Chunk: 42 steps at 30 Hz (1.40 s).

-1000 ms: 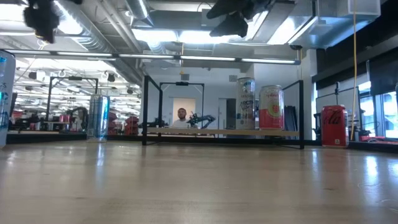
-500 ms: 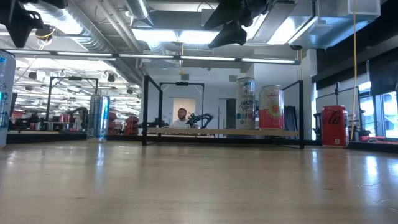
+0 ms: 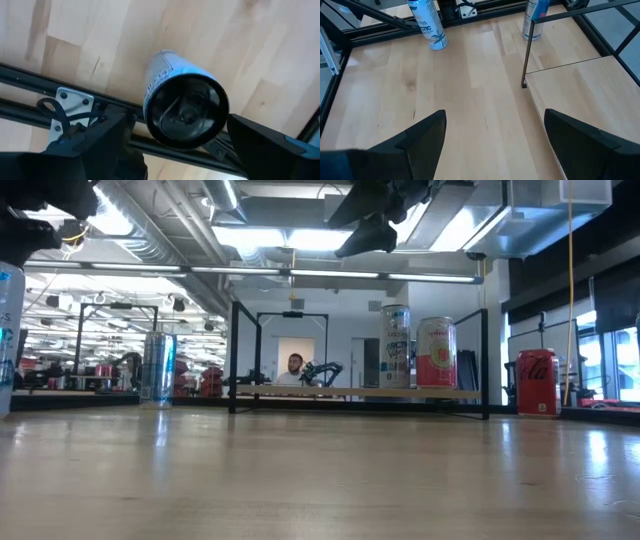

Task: Place canned beverage on shelf
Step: Move the white and blue soda can to the center of the table

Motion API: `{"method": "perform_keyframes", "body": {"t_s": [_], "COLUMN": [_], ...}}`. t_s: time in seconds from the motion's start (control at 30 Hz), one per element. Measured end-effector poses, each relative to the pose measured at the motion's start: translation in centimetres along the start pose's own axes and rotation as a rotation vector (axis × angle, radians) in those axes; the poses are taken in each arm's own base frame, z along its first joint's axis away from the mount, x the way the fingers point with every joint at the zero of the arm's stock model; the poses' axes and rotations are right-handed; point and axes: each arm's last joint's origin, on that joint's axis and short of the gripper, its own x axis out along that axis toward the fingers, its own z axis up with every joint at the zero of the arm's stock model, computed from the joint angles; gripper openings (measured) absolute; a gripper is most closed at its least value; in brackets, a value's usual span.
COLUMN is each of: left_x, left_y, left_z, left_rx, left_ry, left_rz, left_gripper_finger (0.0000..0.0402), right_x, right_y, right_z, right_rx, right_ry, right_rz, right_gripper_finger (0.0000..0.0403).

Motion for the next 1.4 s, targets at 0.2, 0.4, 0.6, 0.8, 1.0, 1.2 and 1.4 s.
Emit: {"method": "perform_keyframes", "body": {"t_s": [0.2, 0.4, 0.6, 0.8, 1.0, 1.2, 1.4], "left_x": [1.7, 3.7, 4.2, 3.8, 1.4, 0.3, 1.2], "left_y": [-0.2, -0.6, -1.3, -2.4, -3.8, -4.9, -6.0], "left_z": [0.3, 1.0, 2.0, 3.3, 6.6, 11.4, 16.9], "left_rx": [0.029, 0.037, 0.071, 0.104, 0.168, 0.244, 0.381], "left_ry": [-0.002, 0.02, 0.02, 0.025, -0.081, -0.106, -0.096], "left_rz": [-0.003, 0.014, 0.005, -0.008, 0.016, 0.035, 0.065], "left_gripper_finger": [0.0341, 0.0325, 0.0244, 0.023, 0.023, 0.023, 0.0232], "right_x": [0.0, 0.0, 0.0, -0.1, -0.5, -0.8, -0.9], "right_y": [0.0, 0.0, 0.0, 0.1, 1.5, 2.9, 3.5], "right_z": [0.0, 0.0, 0.0, 0.0, 0.5, 0.3, -1.1], "right_rx": [-0.001, 0.0, 0.005, 0.016, 0.011, -0.012, -0.025], "right_ry": [-0.001, -0.001, 0.0, 0.005, 0.008, 0.045, 0.171], "right_rz": [-0.014, -0.014, -0.006, 0.016, 0.083, 0.088, 0.045], "right_gripper_finger": [0.0321, 0.0321, 0.0321, 0.0321, 0.0321, 0.0321, 0.0321]}}
